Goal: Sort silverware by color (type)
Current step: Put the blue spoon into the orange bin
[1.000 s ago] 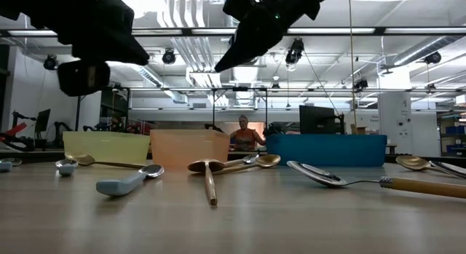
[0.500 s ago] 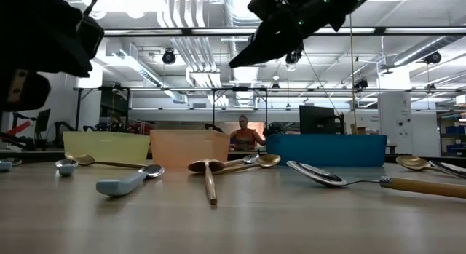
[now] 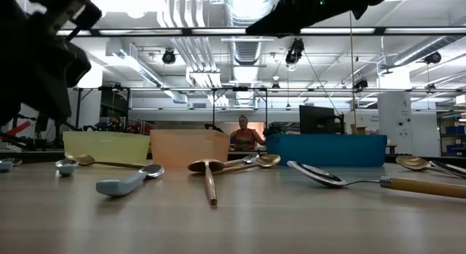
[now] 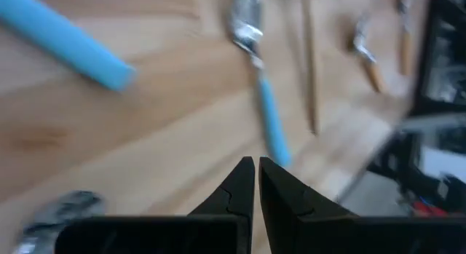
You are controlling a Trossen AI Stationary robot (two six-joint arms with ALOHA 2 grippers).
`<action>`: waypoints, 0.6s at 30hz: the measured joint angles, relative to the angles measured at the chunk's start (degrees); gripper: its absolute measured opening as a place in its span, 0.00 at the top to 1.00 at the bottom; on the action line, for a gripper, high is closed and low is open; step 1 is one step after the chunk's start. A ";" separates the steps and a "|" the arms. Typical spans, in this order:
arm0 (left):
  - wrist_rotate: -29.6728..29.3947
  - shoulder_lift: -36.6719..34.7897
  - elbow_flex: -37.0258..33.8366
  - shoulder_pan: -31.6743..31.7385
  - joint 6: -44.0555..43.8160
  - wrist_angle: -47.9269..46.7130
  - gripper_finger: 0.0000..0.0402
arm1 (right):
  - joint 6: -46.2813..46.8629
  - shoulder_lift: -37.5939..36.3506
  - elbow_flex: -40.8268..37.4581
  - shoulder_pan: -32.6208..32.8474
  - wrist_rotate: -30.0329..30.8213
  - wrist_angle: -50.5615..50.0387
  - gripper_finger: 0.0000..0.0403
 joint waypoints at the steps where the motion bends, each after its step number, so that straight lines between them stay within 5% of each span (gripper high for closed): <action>1: -0.40 0.00 0.00 0.00 -1.24 -1.29 0.99 | -0.63 -0.23 -0.41 0.00 0.00 0.04 0.83; 8: -6.18 -0.05 0.00 0.90 -7.33 -10.02 0.99 | -1.93 0.55 -2.12 0.00 0.04 3.43 0.83; 14: -4.98 0.16 0.00 3.52 -8.39 -14.88 0.99 | -2.68 1.76 -2.24 -0.45 0.11 3.63 0.83; 18: -10.54 0.66 0.00 3.72 -9.83 -14.82 0.99 | -2.97 1.95 -2.23 -0.82 0.15 3.59 0.83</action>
